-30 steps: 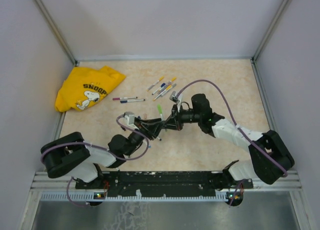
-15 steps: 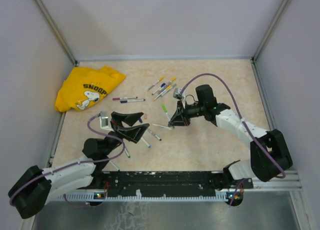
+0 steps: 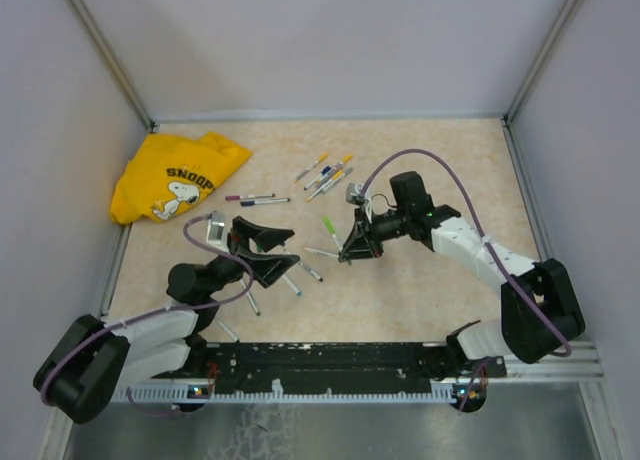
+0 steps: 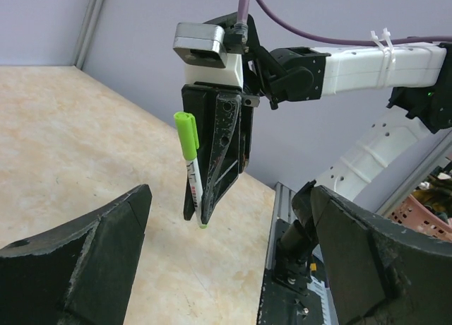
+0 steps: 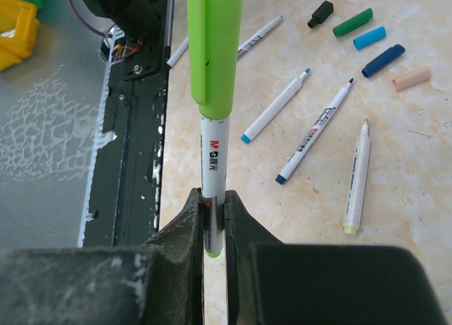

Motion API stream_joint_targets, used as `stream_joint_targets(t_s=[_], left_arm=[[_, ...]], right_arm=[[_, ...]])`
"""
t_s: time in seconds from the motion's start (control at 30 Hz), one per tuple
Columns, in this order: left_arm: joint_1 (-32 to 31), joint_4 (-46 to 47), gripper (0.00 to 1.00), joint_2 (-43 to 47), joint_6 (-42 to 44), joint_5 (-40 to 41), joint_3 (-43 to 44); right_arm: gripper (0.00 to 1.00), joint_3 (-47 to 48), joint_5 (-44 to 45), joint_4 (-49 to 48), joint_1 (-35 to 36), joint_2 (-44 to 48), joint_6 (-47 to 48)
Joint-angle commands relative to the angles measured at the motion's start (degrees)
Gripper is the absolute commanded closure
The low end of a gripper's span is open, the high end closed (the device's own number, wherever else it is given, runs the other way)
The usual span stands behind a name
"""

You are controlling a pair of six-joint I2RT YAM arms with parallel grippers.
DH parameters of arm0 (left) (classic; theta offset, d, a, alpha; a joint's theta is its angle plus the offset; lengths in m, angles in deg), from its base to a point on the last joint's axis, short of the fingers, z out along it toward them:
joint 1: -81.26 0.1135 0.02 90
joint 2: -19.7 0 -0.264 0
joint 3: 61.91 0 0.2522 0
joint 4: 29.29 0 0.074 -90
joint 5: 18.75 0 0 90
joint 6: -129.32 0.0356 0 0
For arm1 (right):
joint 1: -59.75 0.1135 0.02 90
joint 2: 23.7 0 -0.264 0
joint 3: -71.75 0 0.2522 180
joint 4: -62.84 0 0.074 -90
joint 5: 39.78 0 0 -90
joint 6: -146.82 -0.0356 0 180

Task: Open the pen caps
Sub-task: Open the pen cap from the pen.

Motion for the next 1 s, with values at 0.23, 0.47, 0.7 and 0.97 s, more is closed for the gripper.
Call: stream_joint_targets(t_s=[0.23, 0.47, 0.7, 0.97], left_arm=[[3.2, 8.4, 0.04, -6.3, -4.8, -7.1, 2.8], [3.1, 5.7, 0.05, -5.7, -3.3, -6.1, 3.1], [0.4, 8.1, 0.08, -7.8, -2.2, -3.5, 3.7], [-2.0, 4.8, 0.08, -7.9, 0.6, -0.3, 5.6]], right_arm=[[1.0, 3.5, -3.3, 1.1, -0.1, -0.4, 2.4], [1.0, 3.7, -3.7, 1.8, 0.2, -1.1, 2.9], [1.0, 3.9, -3.6, 2.1, 0.7, -1.6, 3.2], [1.0, 4.1, -3.3, 2.5, 1.3, -1.9, 3.6]])
